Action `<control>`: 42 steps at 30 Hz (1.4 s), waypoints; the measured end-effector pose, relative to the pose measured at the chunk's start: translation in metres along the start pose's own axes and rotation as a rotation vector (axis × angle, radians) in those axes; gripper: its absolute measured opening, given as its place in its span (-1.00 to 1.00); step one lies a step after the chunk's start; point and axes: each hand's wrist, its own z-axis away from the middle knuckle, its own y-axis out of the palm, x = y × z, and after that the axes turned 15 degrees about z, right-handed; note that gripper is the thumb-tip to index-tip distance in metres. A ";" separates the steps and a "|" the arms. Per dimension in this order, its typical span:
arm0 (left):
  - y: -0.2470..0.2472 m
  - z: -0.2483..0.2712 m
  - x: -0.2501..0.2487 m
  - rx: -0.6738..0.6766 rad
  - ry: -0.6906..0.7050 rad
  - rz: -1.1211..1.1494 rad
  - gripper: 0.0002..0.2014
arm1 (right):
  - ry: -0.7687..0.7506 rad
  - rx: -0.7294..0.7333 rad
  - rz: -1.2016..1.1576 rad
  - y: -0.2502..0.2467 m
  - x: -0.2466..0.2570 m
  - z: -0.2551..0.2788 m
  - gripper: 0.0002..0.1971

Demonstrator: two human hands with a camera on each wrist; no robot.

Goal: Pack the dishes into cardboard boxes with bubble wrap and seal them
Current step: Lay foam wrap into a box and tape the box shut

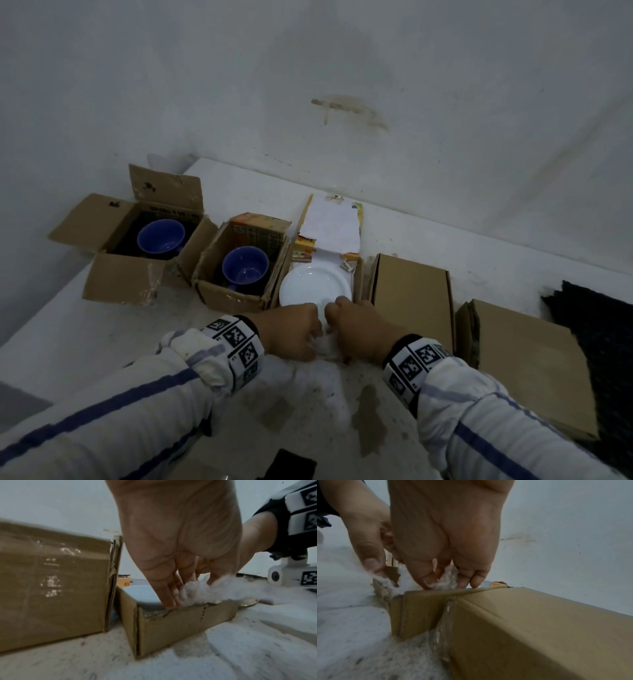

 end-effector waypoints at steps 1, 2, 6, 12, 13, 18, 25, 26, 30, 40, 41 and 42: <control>0.000 0.000 0.000 0.025 -0.007 -0.029 -0.78 | 0.024 -0.052 -0.063 0.001 0.000 0.001 -0.62; 0.001 0.000 0.001 0.033 -0.004 -0.051 -0.79 | 0.035 -0.056 -0.083 0.002 -0.001 0.001 -0.60; 0.003 -0.004 0.002 -0.013 -0.026 -0.016 -0.77 | 0.027 -0.008 0.151 0.003 -0.001 0.001 -0.72; 0.001 -0.009 0.001 -0.058 -0.039 0.022 -0.78 | -0.037 0.105 0.049 0.000 0.001 0.003 -0.71; 0.001 -0.011 0.000 -0.095 -0.031 0.022 -0.81 | -0.034 0.108 0.012 0.002 0.000 0.003 -0.66; 0.003 -0.015 -0.009 -0.229 0.004 -0.092 -0.85 | -0.022 0.133 0.056 0.006 0.002 0.005 -0.51; 0.007 -0.014 -0.014 -0.229 -0.174 -0.089 -0.67 | 0.102 -0.042 -0.019 0.011 0.006 -0.002 -0.73; 0.005 -0.014 -0.018 -0.166 -0.177 -0.069 -0.67 | 0.102 -0.049 -0.029 0.012 0.005 -0.002 -0.69; -0.002 -0.012 -0.021 -0.008 -0.156 -0.079 -0.77 | 0.087 -0.078 -0.040 0.016 0.001 -0.003 -0.88; 0.013 -0.008 -0.004 -0.087 -0.017 -0.459 -0.73 | -0.009 0.014 0.174 0.014 -0.002 -0.003 -0.73; 0.013 -0.008 -0.004 -0.105 -0.002 -0.446 -0.70 | 0.010 -0.018 0.204 0.016 0.001 -0.002 -0.73; 0.013 -0.009 -0.004 -0.125 0.001 -0.426 -0.67 | 0.029 -0.049 0.216 0.018 0.004 -0.001 -0.72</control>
